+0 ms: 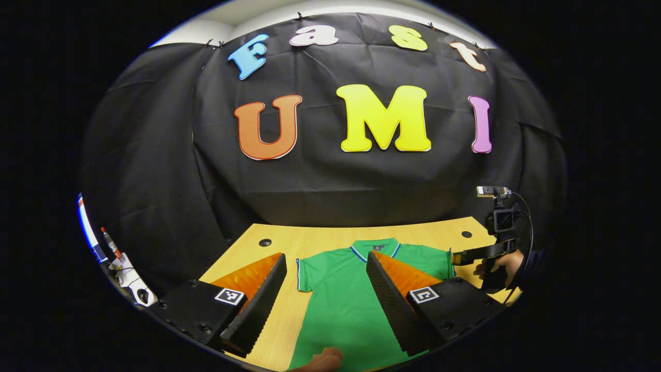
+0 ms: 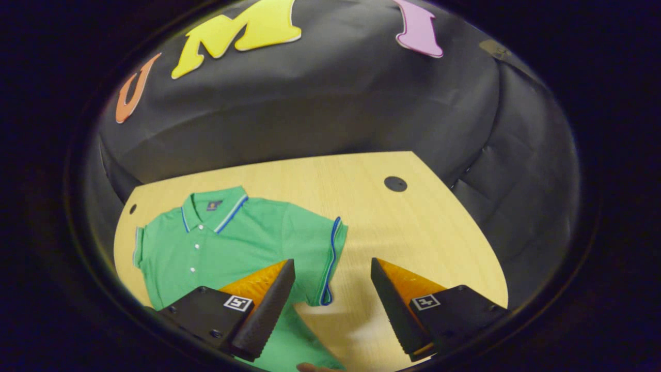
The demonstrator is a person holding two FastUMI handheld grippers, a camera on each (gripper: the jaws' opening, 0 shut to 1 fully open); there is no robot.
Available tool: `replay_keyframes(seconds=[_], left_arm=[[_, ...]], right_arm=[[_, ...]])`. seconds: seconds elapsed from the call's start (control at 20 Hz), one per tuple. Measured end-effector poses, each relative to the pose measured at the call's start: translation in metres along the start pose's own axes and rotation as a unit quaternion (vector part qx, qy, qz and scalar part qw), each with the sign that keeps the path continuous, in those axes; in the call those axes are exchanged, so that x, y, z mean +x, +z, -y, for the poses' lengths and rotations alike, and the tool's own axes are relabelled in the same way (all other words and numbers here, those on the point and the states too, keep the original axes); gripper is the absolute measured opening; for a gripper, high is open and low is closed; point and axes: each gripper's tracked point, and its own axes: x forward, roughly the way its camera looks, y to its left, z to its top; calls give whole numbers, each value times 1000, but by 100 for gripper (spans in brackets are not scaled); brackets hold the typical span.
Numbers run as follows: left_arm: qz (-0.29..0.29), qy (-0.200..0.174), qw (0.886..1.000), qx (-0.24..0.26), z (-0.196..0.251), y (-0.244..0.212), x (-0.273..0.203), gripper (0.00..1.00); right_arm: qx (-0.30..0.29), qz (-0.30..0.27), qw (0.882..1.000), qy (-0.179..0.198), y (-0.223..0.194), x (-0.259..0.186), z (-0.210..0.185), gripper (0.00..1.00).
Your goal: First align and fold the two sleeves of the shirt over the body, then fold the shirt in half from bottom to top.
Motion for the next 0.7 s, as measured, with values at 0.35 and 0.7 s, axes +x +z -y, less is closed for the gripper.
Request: replay_keyframes(seconds=[0.35, 0.7], left_arm=[[-34, 34, 999, -3, -13, -21, 1, 100], [-53, 50, 997, -5, -16, -32, 2, 100]], right_arm=[[31, -66, 997, 1, -9, 53, 0, 96], [20, -78, 997, 6, -8, 67, -5, 55]])
